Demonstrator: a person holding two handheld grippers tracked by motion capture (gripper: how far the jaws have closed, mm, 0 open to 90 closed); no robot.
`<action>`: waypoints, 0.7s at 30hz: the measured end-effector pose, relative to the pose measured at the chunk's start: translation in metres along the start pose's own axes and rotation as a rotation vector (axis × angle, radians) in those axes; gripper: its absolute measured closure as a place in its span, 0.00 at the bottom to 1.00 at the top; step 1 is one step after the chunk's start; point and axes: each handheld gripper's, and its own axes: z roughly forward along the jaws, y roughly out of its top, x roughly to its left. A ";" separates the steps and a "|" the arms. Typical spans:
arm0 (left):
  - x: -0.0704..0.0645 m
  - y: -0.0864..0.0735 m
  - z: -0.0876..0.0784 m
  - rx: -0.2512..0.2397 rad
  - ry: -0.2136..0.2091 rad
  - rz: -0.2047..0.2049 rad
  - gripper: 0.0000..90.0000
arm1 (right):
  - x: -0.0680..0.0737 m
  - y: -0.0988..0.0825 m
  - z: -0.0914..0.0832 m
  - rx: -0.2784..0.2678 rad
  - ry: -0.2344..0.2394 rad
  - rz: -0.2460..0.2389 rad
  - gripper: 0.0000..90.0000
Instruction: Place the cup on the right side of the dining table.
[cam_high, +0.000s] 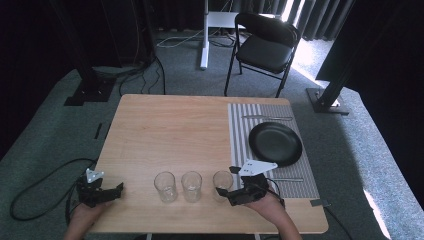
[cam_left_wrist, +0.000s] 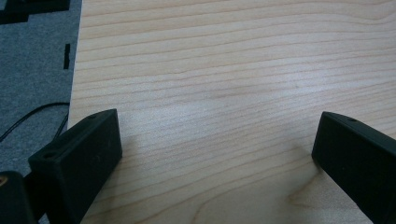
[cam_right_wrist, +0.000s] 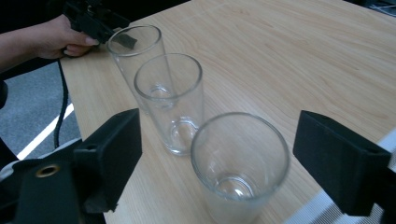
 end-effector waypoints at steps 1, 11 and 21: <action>0.000 0.000 0.000 0.000 0.000 0.000 0.02 | 0.000 0.000 0.000 0.000 0.000 0.000 0.17; 0.000 0.000 0.000 0.000 -0.002 0.003 0.02 | 0.010 0.010 0.028 0.040 0.060 -0.035 0.17; 0.000 0.000 0.000 0.000 -0.002 0.002 0.02 | 0.016 0.021 0.041 0.066 0.079 -0.052 0.17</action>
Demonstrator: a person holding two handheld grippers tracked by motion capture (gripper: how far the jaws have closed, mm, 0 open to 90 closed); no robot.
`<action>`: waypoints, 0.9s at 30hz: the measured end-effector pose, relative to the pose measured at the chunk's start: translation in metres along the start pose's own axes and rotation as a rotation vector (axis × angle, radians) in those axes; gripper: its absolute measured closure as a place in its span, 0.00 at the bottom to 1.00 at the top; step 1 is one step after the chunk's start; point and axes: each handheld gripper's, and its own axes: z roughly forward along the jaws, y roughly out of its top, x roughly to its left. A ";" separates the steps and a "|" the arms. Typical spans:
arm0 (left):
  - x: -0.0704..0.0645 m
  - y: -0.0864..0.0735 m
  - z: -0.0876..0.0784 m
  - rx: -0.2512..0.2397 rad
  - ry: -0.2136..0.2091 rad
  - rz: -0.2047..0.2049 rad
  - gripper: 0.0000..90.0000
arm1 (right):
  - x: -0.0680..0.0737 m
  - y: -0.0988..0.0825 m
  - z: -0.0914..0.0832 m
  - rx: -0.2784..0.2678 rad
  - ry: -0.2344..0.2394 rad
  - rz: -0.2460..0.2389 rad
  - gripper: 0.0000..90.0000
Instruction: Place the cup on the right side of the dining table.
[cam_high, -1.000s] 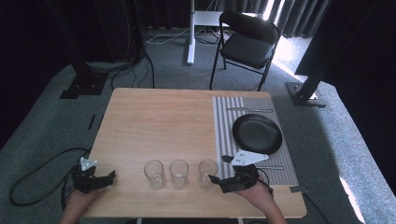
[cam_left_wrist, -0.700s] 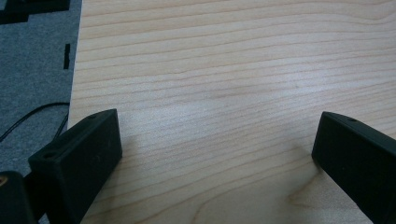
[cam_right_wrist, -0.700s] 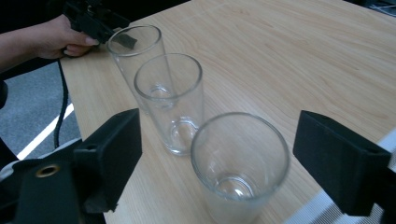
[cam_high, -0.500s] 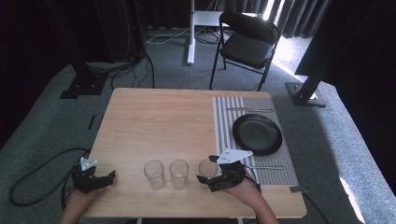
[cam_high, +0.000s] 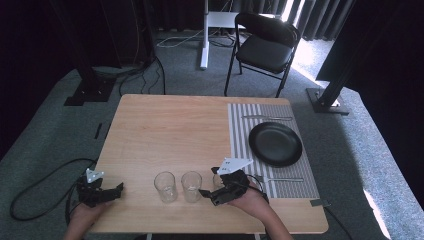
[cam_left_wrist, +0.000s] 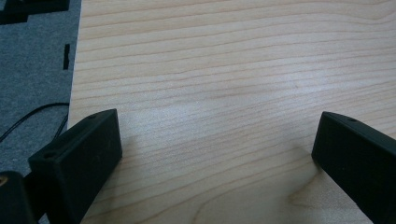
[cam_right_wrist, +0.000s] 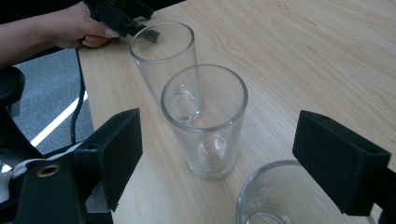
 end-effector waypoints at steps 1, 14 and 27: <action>0.000 0.000 0.000 -0.001 0.000 0.000 0.02 | 0.000 0.000 0.000 0.000 0.000 0.000 0.17; 0.000 0.000 0.000 -0.001 -0.002 0.002 0.02 | 0.000 0.015 0.016 0.062 0.015 -0.018 0.17; 0.000 0.000 0.000 -0.001 -0.002 0.002 0.02 | 0.005 0.022 0.034 0.132 0.001 -0.038 0.17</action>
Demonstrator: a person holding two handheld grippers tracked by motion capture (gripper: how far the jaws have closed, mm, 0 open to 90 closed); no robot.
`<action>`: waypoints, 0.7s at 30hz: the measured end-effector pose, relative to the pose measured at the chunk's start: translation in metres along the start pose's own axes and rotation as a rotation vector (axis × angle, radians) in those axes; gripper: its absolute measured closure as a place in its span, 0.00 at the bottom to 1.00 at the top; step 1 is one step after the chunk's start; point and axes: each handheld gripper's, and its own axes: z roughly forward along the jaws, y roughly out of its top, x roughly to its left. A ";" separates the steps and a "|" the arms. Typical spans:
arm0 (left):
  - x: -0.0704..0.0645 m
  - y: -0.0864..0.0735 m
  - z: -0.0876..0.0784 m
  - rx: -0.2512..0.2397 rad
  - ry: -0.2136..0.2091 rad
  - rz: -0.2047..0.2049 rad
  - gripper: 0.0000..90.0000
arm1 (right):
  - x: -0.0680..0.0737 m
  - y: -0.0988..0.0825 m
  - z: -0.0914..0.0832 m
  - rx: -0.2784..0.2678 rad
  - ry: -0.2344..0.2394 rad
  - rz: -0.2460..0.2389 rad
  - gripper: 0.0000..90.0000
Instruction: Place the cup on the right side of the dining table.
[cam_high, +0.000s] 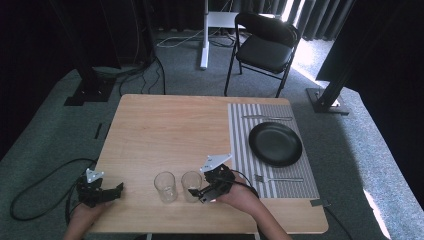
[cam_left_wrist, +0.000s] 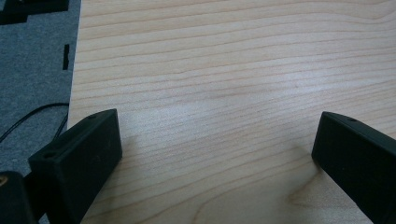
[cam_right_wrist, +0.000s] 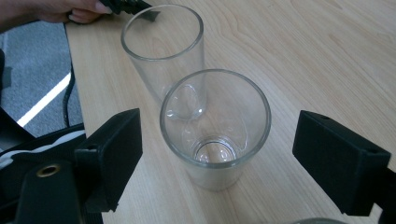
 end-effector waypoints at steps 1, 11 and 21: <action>0.000 0.000 0.000 0.000 0.000 0.000 0.02 | 0.002 0.005 0.004 0.030 -0.008 -0.007 0.17; 0.000 0.000 0.000 0.001 0.000 0.000 0.02 | 0.004 0.016 0.014 0.105 -0.026 -0.028 0.17; 0.000 0.000 0.000 0.000 -0.001 0.000 0.02 | 0.005 0.024 0.027 0.207 -0.052 -0.028 0.17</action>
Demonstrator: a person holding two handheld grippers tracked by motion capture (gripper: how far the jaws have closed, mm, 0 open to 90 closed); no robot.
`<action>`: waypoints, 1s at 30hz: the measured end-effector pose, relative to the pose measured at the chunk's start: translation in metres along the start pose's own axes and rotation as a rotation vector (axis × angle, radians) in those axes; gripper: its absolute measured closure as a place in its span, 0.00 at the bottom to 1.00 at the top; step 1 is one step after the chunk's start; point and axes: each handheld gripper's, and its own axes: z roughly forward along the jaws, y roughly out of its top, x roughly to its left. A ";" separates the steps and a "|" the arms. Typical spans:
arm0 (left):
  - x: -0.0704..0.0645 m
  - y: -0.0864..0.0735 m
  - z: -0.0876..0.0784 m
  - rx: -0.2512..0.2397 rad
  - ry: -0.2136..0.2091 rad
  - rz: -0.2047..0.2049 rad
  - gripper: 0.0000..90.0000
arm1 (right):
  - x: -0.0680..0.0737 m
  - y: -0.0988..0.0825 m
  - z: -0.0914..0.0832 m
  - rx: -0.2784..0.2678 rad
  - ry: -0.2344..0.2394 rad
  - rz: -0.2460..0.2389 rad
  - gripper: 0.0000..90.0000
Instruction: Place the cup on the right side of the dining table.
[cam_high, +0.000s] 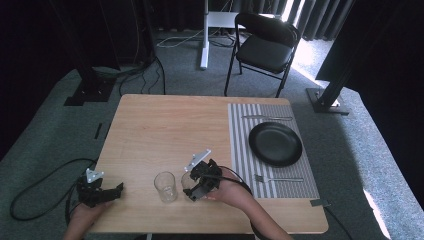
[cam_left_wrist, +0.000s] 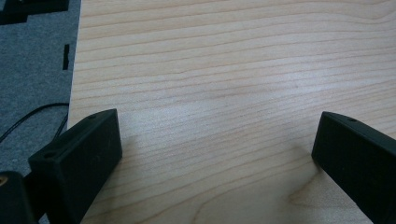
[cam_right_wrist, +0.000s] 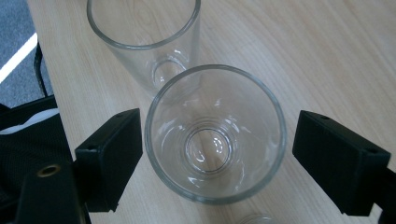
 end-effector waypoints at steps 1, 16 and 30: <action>0.000 0.000 0.000 0.000 0.000 0.000 0.02 | 0.000 0.001 0.001 0.007 0.000 0.003 0.17; 0.000 0.000 0.000 -0.002 0.000 -0.001 0.02 | 0.004 0.010 0.015 0.097 -0.023 0.002 0.30; 0.000 0.000 0.000 -0.002 0.001 -0.001 0.02 | 0.001 0.014 0.015 0.128 -0.030 -0.018 0.31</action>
